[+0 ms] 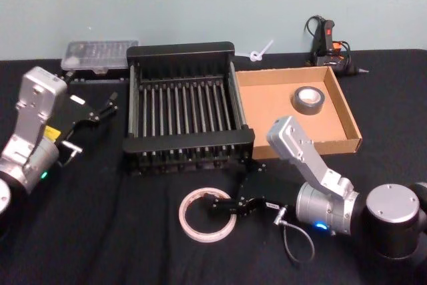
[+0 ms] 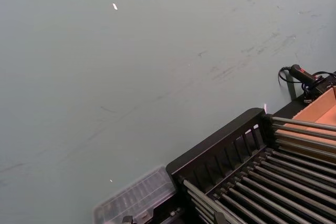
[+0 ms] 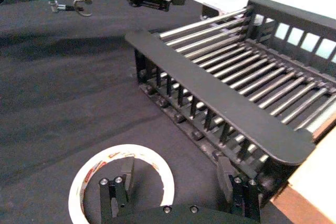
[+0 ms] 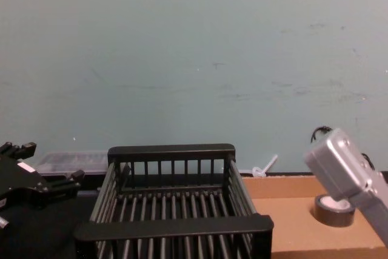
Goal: Pick up the white tape and place it into the black box , Pick up the silver tape and place it into the brown box.
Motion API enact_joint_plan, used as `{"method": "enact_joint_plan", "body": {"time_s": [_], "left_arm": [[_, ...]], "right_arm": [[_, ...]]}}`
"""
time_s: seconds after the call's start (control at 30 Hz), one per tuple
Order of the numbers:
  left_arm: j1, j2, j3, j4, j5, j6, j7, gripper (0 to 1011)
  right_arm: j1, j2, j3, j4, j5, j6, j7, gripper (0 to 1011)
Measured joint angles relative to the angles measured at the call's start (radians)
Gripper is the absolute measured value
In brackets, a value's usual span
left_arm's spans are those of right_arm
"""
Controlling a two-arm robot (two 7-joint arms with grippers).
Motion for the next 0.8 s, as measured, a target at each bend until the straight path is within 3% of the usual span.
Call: {"method": "enact_joint_plan", "body": {"time_s": [0.8], "left_arm": [[0.0, 0.0, 0.0, 0.0, 0.0, 0.0, 0.0, 1001]], "right_arm": [[0.001, 0.011, -0.031, 0.023, -0.014, -0.009, -0.006, 1003]]}}
